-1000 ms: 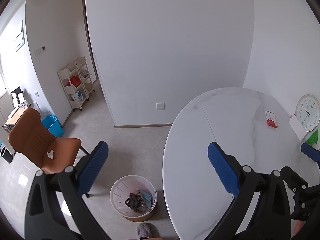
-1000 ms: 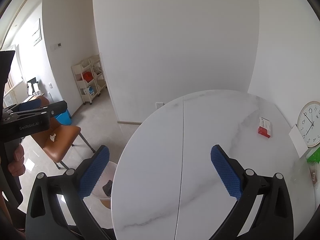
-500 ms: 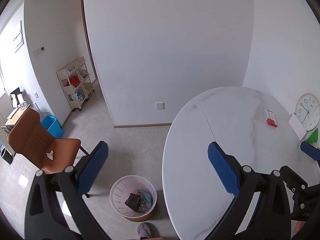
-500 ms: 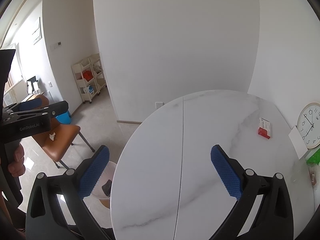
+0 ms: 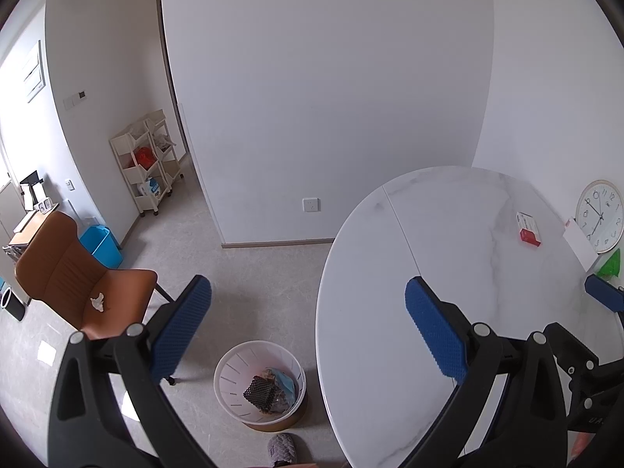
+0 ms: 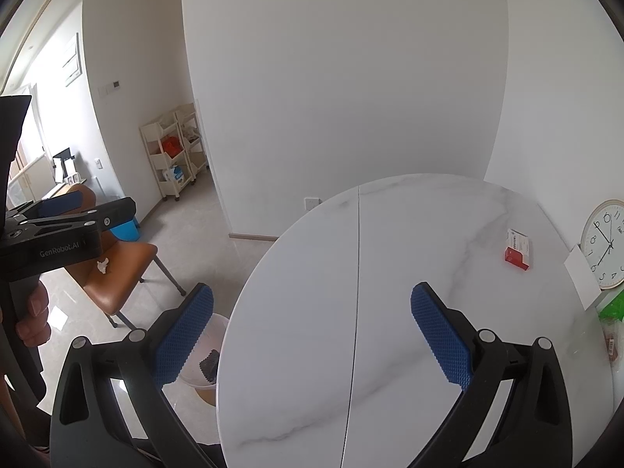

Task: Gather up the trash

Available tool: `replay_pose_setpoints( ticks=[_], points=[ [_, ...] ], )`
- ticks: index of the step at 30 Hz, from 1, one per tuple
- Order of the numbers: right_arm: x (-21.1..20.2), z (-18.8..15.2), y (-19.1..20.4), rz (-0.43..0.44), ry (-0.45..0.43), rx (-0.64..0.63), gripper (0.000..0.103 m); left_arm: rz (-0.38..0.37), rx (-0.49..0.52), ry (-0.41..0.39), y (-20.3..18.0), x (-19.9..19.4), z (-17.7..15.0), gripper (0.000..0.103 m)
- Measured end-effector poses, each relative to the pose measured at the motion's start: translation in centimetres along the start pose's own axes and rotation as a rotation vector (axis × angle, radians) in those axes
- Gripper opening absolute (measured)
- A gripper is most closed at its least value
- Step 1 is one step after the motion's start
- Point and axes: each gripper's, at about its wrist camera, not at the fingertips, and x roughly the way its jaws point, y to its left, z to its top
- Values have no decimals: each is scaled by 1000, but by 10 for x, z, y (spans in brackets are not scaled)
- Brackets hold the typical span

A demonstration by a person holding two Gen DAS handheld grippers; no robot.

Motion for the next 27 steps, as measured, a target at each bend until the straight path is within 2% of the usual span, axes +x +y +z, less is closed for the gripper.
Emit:
replay_pose_setpoints(
  ticks=[27],
  points=[
    [4,-2,-1,4,4,3,101,-7,7,2,5,3,-4,95]
  ],
)
